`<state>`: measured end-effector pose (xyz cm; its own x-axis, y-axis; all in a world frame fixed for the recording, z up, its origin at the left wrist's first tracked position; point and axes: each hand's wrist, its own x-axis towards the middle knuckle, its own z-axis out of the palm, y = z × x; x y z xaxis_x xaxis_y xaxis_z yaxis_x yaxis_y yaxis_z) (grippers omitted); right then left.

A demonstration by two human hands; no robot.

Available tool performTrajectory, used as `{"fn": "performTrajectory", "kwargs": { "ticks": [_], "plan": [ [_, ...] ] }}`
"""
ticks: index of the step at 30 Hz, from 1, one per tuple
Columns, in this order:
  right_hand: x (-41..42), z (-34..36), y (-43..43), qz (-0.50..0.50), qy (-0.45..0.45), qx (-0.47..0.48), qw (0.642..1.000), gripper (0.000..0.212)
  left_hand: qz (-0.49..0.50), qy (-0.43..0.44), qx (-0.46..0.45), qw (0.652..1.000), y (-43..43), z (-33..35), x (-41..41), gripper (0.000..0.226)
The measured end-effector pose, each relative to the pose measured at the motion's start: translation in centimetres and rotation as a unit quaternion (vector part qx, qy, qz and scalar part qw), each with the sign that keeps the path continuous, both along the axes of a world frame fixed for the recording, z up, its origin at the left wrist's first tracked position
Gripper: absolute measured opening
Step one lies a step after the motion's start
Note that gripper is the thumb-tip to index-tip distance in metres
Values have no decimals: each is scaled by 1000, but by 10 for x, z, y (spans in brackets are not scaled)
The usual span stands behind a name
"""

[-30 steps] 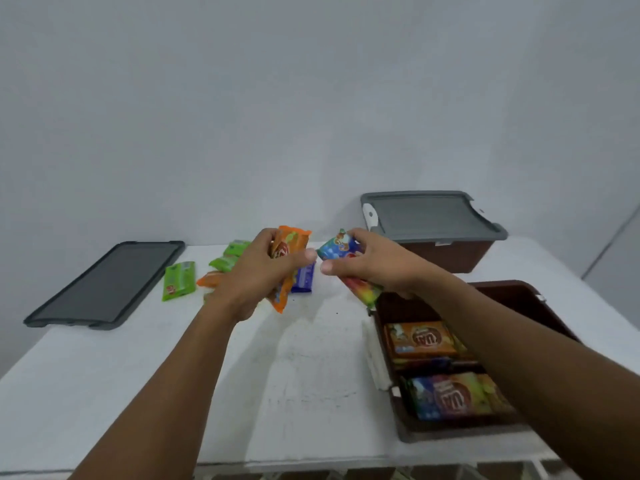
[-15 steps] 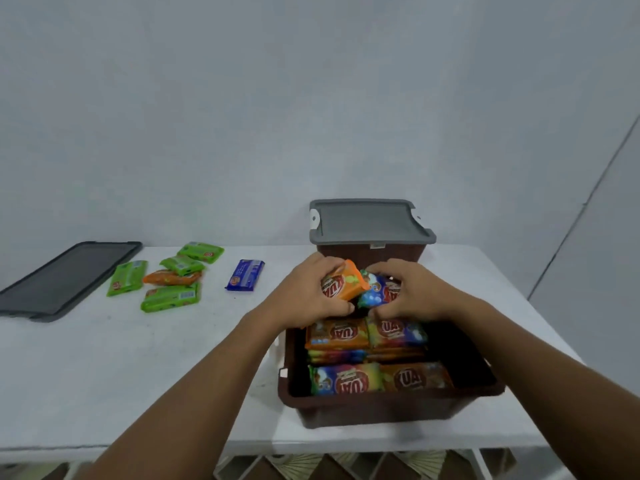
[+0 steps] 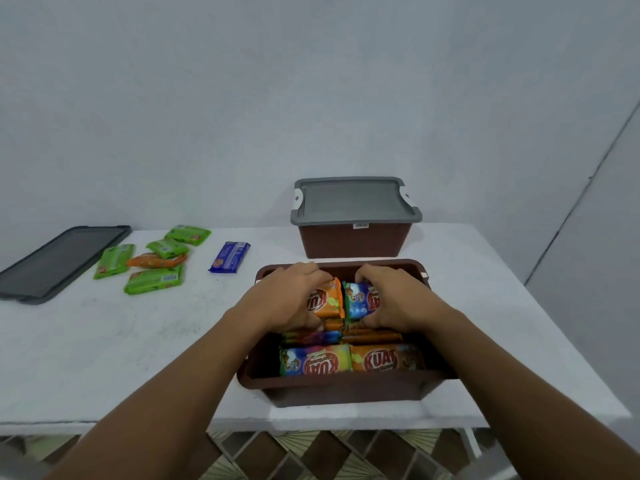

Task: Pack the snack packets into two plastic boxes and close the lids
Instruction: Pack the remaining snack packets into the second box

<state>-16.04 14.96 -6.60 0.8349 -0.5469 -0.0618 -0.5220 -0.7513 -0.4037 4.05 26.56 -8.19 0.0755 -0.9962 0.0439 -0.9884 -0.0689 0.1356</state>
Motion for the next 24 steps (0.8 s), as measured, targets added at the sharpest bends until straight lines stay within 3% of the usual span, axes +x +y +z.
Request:
{"fn": "performTrajectory", "kwargs": {
  "ticks": [12,15,18,24],
  "plan": [
    [5,-11,0,50,47,-97,993,55,-44,-116,36,992,1,-1,-5,85],
    [4,-13,-1,47,31,-114,992,43,-34,-86,-3,996,4,0,-7,78],
    [2,-12,-2,41,40,-91,994,45,-17,-51,-12,999,7,0,-5,61],
    [3,-12,-6,40,77,-74,993,38,-8,-70,67,995,7,7,-4,34]
  ]
}}
